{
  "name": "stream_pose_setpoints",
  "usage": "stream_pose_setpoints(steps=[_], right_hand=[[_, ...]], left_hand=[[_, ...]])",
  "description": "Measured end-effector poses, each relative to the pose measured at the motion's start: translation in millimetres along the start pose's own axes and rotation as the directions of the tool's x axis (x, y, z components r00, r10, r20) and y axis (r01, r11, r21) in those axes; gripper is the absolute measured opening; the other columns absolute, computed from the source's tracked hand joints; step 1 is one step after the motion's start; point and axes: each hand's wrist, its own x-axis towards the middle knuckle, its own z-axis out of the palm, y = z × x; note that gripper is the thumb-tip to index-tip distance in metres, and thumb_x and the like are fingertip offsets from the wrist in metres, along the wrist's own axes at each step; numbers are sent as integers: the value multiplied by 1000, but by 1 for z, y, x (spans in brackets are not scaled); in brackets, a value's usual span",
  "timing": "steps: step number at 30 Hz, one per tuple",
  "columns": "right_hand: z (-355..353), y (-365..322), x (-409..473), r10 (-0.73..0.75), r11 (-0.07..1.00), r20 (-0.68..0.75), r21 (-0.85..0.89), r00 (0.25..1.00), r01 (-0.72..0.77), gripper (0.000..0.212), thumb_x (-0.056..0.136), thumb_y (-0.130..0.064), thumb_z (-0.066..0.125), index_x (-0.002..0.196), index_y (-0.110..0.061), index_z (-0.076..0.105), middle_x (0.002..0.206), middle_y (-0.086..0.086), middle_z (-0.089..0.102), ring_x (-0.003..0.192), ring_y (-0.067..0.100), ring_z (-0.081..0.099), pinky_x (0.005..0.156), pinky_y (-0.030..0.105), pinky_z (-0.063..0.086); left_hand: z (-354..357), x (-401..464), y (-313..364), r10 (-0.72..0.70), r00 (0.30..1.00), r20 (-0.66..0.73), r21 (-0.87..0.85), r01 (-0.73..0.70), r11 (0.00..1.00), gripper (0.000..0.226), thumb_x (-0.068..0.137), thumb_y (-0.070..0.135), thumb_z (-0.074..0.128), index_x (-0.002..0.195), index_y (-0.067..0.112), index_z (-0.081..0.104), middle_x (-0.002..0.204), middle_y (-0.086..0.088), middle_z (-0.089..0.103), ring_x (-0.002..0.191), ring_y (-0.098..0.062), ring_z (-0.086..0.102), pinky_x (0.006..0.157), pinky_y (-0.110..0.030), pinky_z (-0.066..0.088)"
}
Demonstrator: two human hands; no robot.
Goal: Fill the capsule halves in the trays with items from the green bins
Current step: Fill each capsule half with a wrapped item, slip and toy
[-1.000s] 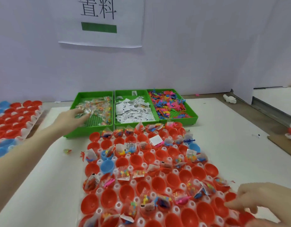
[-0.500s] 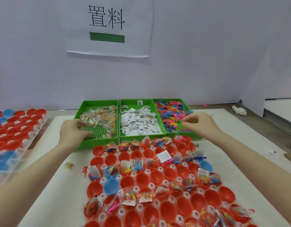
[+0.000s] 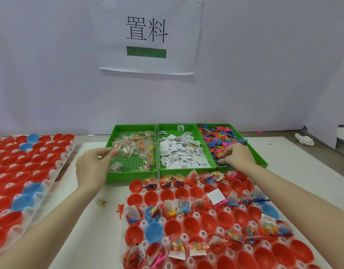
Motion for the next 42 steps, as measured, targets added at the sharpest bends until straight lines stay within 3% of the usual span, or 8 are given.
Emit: stream_pose_setpoints(steps=[6,9,12,18,25,32,37,42], right_hand=[[-5,-17,-1,-33,962,-269,252,963,103,6,90,-10,56,91,-11,50,91,12,63,69,20,59,67,35,47],[-5,-39,-3,-177,953,-94,231,980,194,18,92,-1,40,103,-9,52,97,10,59,78,23,59,70,37,49],[2,-58,-9,-329,944,103,44,939,326,35,88,4,33,103,-10,60,109,9,54,92,18,53,73,26,38],[9,-65,-15,-211,915,371,-252,904,316,45,84,-28,56,112,7,61,119,24,60,109,38,58,89,49,50],[8,-66,-17,-198,942,243,-220,950,252,8,75,-14,72,77,-6,71,92,6,71,88,20,65,75,32,55],[-4,-66,-22,-194,942,-18,277,981,191,16,73,-27,77,74,-12,73,68,-11,59,67,0,48,75,29,40],[-10,-79,-31,35,698,-19,716,999,-11,5,77,-13,73,75,-11,69,83,-2,64,95,13,50,90,33,36],[-18,-86,-41,60,534,24,844,998,-53,13,76,-13,74,67,-15,65,76,-5,61,70,6,46,64,22,35]], left_hand=[[5,7,-3,14,998,64,-30,-12,999,24,96,12,48,106,0,66,77,-12,63,58,-17,58,45,-9,44],[7,8,-4,35,990,136,6,-36,999,25,94,12,51,111,-1,65,88,-19,61,60,-18,59,55,-13,49],[3,3,1,44,992,116,36,-48,998,23,90,18,59,91,-1,71,67,-7,60,53,-20,58,58,-30,48],[-18,-15,27,0,998,-65,-172,-11,985,15,86,27,63,74,21,68,65,13,62,57,-1,55,59,-22,41],[-33,-48,49,-113,989,99,-426,144,893,25,98,12,40,100,28,59,59,-1,49,49,-3,45,53,-17,40],[-46,-67,68,-122,963,240,-592,245,768,26,92,6,50,107,27,50,66,5,71,51,-1,58,53,-10,48],[-49,-79,78,-116,942,314,-619,296,727,25,75,18,64,100,19,59,78,4,74,59,-7,67,56,-11,51],[-42,-92,85,-168,844,510,-662,509,550,33,64,19,65,95,10,68,82,-4,74,68,-15,71,59,-12,52]])
